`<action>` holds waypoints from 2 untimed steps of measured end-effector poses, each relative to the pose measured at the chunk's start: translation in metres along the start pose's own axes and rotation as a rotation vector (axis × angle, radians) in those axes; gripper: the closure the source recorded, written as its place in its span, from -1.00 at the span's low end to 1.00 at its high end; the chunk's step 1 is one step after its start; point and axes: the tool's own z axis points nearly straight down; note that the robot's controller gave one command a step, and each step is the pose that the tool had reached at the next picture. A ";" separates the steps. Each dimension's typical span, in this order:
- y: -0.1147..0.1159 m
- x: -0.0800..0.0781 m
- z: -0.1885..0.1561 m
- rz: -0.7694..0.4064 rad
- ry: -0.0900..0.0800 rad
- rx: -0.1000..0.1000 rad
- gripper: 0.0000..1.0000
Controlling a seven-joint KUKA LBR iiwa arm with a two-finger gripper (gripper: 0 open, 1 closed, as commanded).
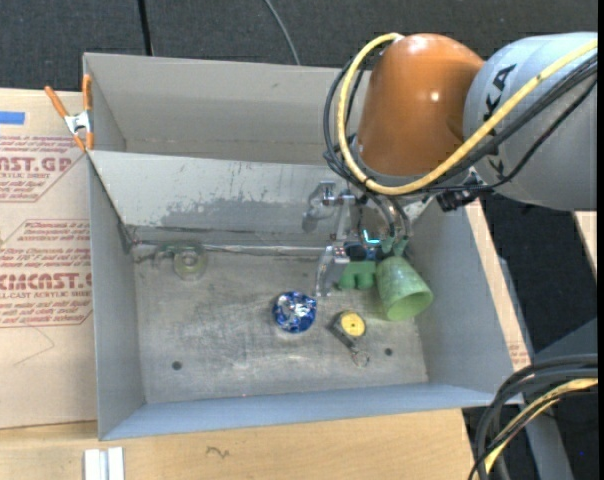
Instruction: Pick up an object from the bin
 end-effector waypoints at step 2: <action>0.003 0.059 0.129 -0.062 -0.006 -0.001 -1.00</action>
Offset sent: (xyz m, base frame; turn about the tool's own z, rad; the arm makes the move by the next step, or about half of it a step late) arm -0.0361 -0.0189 -0.1591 -0.1223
